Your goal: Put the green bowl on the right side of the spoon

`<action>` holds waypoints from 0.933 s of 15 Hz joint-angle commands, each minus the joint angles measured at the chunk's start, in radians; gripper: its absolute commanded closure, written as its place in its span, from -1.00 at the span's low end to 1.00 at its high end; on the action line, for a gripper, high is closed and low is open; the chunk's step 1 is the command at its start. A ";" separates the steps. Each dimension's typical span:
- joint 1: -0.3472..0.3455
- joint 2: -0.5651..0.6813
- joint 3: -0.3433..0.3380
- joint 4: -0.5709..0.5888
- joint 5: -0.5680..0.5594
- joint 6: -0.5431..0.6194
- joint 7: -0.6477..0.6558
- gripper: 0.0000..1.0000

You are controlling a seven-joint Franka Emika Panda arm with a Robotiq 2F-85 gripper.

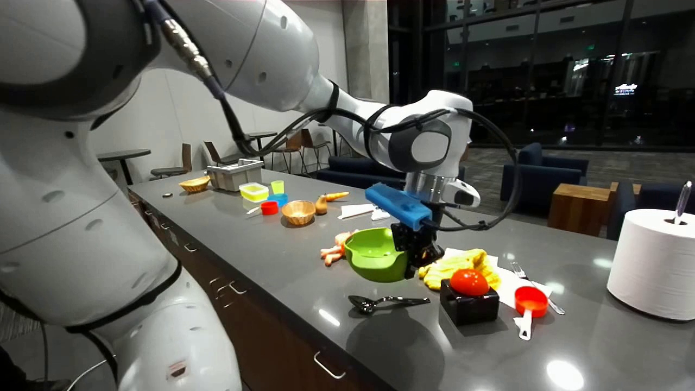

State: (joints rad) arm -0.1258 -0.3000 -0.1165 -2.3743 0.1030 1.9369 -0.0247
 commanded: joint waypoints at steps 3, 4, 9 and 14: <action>-0.116 -0.188 -0.078 -0.175 -0.050 0.001 0.091 0.95; -0.134 -0.203 -0.090 -0.196 -0.052 0.004 0.097 0.95; -0.191 -0.241 -0.153 -0.306 -0.009 0.096 0.073 0.95; -0.205 -0.229 -0.202 -0.407 0.052 0.302 0.044 0.95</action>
State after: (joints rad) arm -0.3169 -0.4949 -0.2972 -2.7190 0.1097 2.1411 0.0428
